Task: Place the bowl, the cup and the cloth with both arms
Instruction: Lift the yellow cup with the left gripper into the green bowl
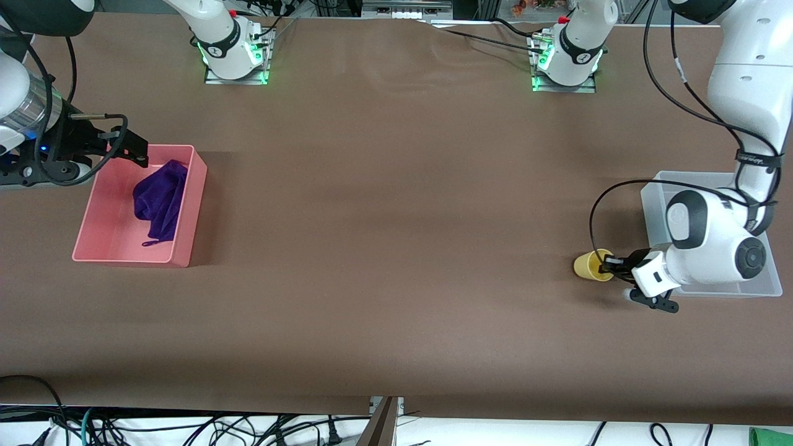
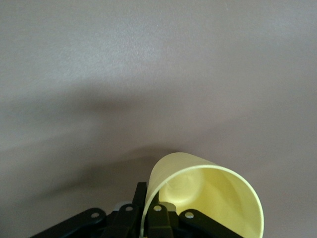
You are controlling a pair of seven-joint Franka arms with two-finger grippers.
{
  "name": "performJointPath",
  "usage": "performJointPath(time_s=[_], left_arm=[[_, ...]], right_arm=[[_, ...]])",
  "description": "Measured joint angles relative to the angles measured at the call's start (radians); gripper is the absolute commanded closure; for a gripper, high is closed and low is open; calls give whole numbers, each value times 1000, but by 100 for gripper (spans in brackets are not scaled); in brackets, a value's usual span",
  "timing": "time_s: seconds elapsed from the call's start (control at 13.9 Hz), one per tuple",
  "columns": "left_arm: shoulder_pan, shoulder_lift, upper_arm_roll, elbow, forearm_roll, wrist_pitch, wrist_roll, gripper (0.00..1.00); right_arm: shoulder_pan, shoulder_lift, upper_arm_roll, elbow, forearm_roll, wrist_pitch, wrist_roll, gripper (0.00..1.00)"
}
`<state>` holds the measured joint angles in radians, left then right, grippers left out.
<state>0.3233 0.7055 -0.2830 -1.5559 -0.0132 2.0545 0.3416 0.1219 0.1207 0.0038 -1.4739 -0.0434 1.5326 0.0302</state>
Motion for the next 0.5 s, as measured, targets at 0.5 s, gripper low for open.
performJointPath(time_s=[0.5], left_arm=[[156,-198,22,26,266,-252,422,100]], right_arm=[[-1,5,-1,3,-1,3,3,0]])
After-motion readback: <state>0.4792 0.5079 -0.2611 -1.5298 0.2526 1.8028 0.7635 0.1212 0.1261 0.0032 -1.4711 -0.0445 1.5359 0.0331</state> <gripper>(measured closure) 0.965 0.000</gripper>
